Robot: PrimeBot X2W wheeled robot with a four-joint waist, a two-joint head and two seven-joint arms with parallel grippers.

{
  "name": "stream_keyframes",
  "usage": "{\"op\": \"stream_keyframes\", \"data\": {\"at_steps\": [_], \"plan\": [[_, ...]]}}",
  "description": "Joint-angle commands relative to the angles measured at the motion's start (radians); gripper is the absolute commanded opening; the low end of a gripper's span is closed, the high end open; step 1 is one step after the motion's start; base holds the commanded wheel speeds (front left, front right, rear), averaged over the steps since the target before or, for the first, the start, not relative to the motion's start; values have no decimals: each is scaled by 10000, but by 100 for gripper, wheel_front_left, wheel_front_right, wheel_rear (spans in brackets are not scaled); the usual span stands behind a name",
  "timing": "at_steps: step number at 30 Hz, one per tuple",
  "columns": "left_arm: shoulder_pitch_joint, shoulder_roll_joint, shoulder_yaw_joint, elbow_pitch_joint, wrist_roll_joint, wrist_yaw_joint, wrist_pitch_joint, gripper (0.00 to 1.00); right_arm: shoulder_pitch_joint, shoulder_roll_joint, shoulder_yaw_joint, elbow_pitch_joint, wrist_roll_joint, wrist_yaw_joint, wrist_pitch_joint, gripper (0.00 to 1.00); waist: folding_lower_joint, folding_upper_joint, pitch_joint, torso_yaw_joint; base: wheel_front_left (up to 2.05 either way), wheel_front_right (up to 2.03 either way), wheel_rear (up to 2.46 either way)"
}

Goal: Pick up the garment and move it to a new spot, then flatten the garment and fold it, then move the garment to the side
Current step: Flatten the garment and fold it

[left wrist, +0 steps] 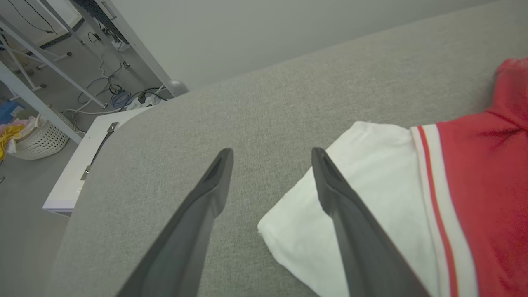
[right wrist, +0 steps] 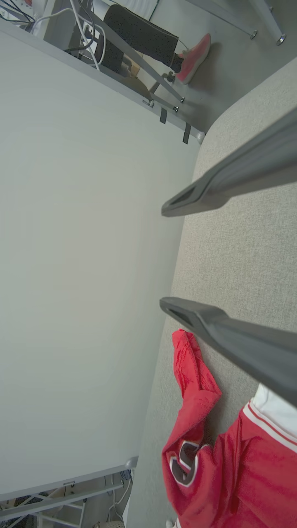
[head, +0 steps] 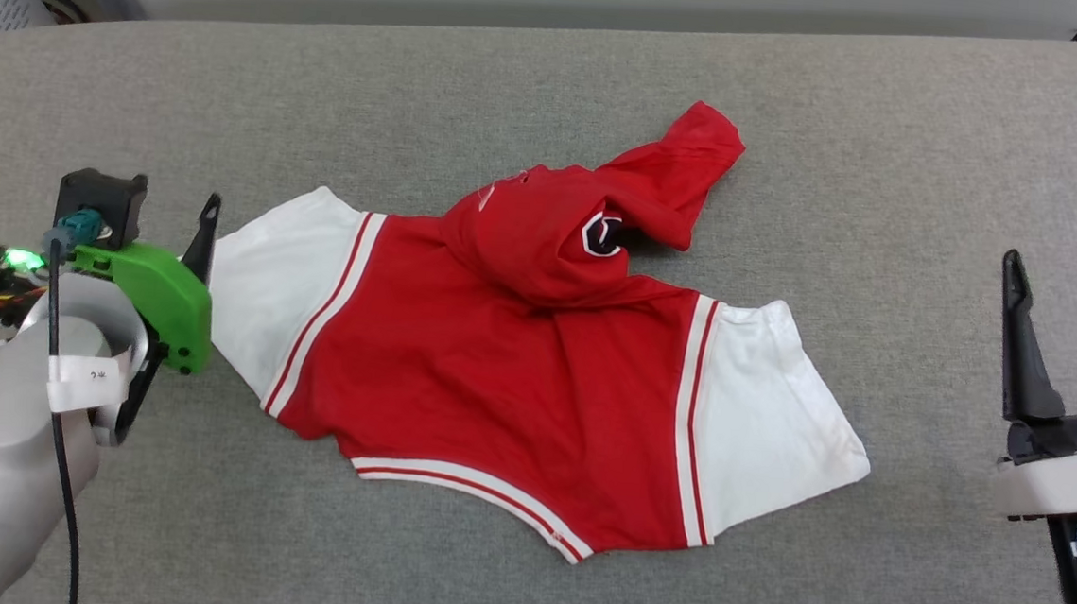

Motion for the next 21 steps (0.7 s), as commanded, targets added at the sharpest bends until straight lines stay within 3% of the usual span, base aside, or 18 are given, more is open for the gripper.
{"op": "stream_keyframes", "data": {"at_steps": [1, 5, 9, 17, 21], "plan": [[366, -20, 570, -731, 561, 468, -53, 100, -47, -245, -57, -286, 41, -4, 255, 100, 0, 0, -327, 318, 0, 0, 0], [1851, -40, 2391, -2972, 1990, 1641, -57, 100, -147, -1114, 152, -1002, 334, -4, 1302, 100, 0, 0, -480, 546, 0, 0, 0], [3492, -305, 3723, -4641, 3377, 2373, -58, 100, -376, -2146, 842, -1391, 881, -4, 2543, 100, 0, 0, -595, 677, 0, 0, 0], [5587, -1212, 5323, -6467, 5386, 2734, -59, 100, -504, -4573, 3113, -1427, 3428, -4, 6375, 100, 0, 0, -637, 1002, 0, 0, 0], [6192, -1715, 5954, -6980, 6049, 2723, -60, 100, -471, -5294, 3841, -1163, 4613, -4, 8099, 100, 0, 0, -520, 1172, 0, 0, 0]]}}
